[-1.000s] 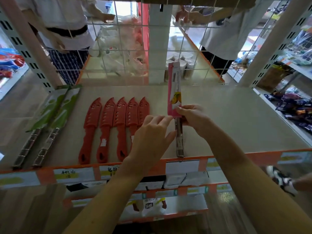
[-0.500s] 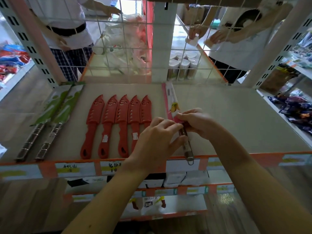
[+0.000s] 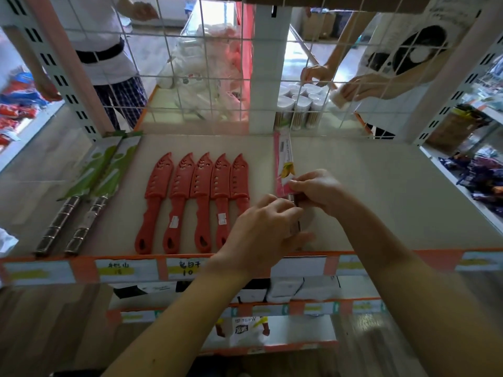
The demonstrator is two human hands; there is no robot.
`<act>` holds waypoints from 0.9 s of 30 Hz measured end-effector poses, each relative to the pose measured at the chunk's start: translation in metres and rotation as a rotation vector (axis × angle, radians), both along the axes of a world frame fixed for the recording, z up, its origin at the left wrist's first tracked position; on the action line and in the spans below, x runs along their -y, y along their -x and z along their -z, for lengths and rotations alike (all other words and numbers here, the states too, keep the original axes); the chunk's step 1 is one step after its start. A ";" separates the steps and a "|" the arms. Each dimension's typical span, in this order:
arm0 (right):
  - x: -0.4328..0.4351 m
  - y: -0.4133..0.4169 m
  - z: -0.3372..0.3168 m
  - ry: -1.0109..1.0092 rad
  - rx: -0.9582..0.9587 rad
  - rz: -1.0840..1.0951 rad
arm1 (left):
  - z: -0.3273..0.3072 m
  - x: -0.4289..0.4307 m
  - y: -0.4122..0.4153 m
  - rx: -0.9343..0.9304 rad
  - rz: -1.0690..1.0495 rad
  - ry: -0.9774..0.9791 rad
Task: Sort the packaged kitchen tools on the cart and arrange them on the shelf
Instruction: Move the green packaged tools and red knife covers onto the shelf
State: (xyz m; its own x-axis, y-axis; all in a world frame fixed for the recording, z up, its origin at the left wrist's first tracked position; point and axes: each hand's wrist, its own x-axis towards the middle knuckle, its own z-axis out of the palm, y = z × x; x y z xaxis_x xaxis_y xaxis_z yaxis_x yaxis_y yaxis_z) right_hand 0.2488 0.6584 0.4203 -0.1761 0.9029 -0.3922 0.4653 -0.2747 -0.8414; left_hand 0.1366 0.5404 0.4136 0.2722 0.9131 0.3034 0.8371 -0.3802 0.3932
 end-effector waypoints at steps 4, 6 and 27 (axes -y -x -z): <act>-0.004 0.000 0.003 -0.119 0.138 -0.028 | 0.006 -0.001 -0.007 0.028 0.025 0.051; -0.004 -0.001 0.004 -0.210 0.216 -0.027 | 0.009 -0.002 -0.009 0.082 0.040 0.083; 0.006 -0.004 0.004 -0.380 0.380 -0.048 | 0.015 -0.002 -0.019 0.176 0.056 0.096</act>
